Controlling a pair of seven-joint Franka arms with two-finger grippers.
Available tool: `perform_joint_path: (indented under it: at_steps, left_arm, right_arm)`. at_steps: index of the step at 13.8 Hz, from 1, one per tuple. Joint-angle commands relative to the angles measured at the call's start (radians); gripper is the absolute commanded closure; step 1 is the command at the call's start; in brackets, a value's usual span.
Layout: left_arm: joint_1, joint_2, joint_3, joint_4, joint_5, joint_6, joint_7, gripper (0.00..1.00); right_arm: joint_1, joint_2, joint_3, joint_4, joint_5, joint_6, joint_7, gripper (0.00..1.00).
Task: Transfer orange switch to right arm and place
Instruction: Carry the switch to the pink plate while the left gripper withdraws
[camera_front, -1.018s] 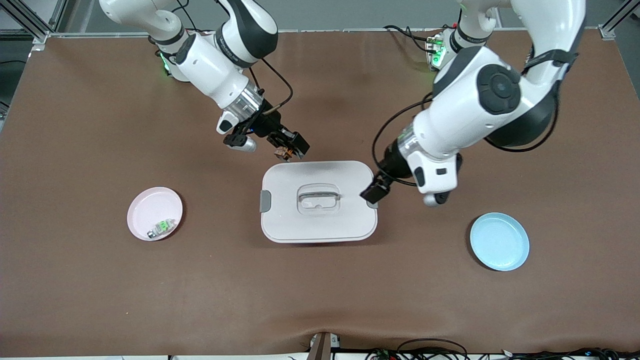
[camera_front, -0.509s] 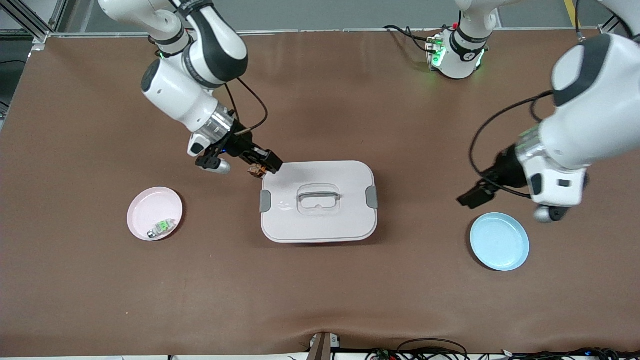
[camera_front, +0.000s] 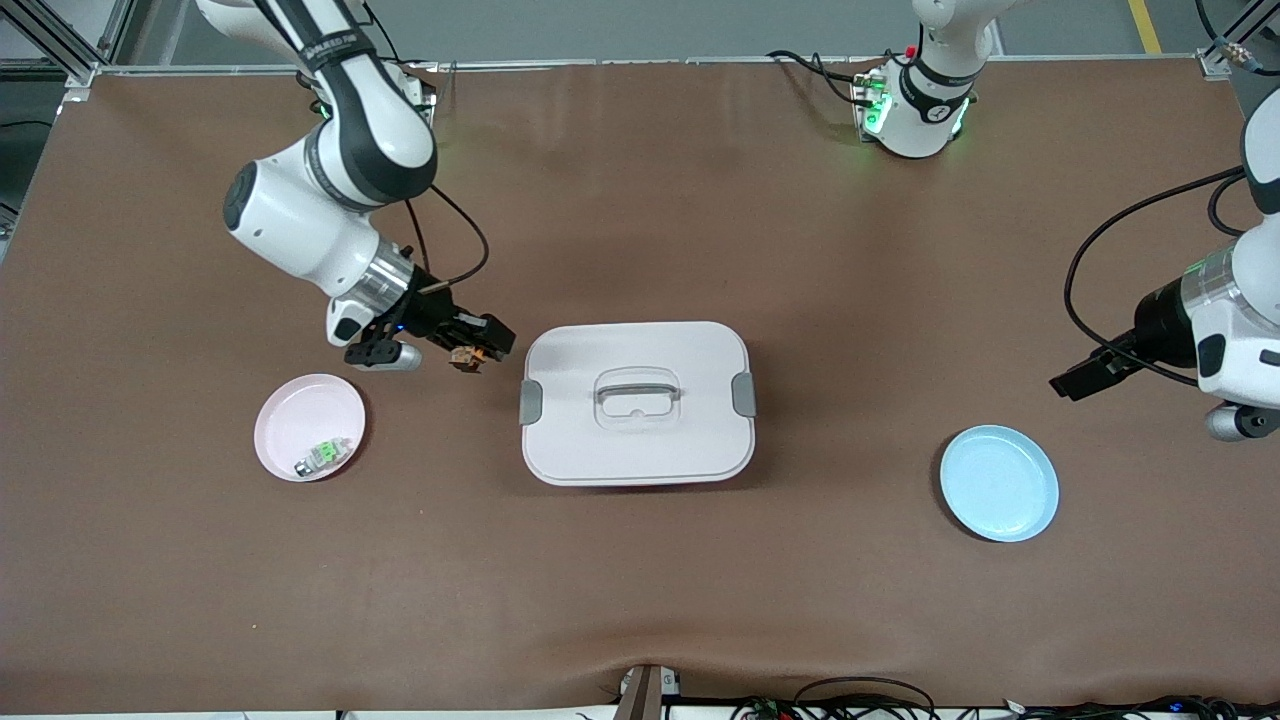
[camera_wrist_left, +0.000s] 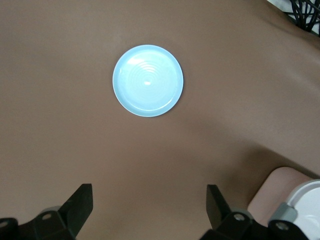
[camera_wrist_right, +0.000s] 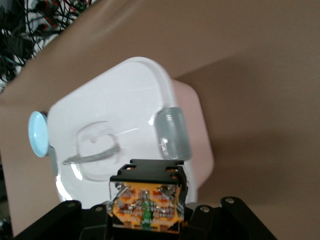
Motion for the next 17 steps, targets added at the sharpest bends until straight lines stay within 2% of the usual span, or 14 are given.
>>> perform_joint_path:
  at_steps: [1,2,5,6,7,10,12,14,17]
  left_arm:
    - [0.042,-0.049,-0.012,-0.018,0.025,-0.032,0.099,0.00]
    - [0.065,-0.052,-0.018,-0.018,0.017,-0.033,0.147,0.00]
    - [0.068,-0.096,-0.001,-0.018,-0.001,-0.039,0.268,0.00]
    - [0.056,-0.118,0.034,-0.023,-0.018,-0.041,0.302,0.00]
    - [0.016,-0.139,0.092,-0.027,-0.050,-0.041,0.326,0.00]
    - [-0.154,-0.225,0.328,-0.087,-0.154,-0.058,0.406,0.00]
    - [-0.246,-0.271,0.448,-0.135,-0.200,-0.058,0.443,0.00]
    - [-0.323,-0.314,0.523,-0.181,-0.204,-0.056,0.457,0.00]
    - [-0.391,-0.363,0.582,-0.239,-0.204,-0.036,0.504,0.00]
  right_arm:
    - [-0.080,-0.056,0.012,-0.079,-0.011,-0.042,-0.143,1.00]
    - [-0.106,-0.058,0.012,-0.086,-0.035,-0.076,-0.179,1.00]
    - [-0.201,-0.058,0.014,-0.084,-0.278,-0.191,-0.272,1.00]
    - [-0.235,-0.058,0.014,-0.083,-0.334,-0.211,-0.305,1.00]
    - [-0.261,-0.058,0.014,-0.083,-0.360,-0.223,-0.364,1.00]
    - [-0.342,-0.052,0.014,-0.083,-0.406,-0.236,-0.617,1.00]
    - [-0.384,-0.047,0.014,-0.078,-0.516,-0.234,-0.674,1.00]
    - [-0.399,-0.040,0.015,-0.049,-0.703,-0.236,-0.749,1.00]
    - [-0.422,-0.001,0.015,-0.009,-0.804,-0.230,-0.902,1.00]
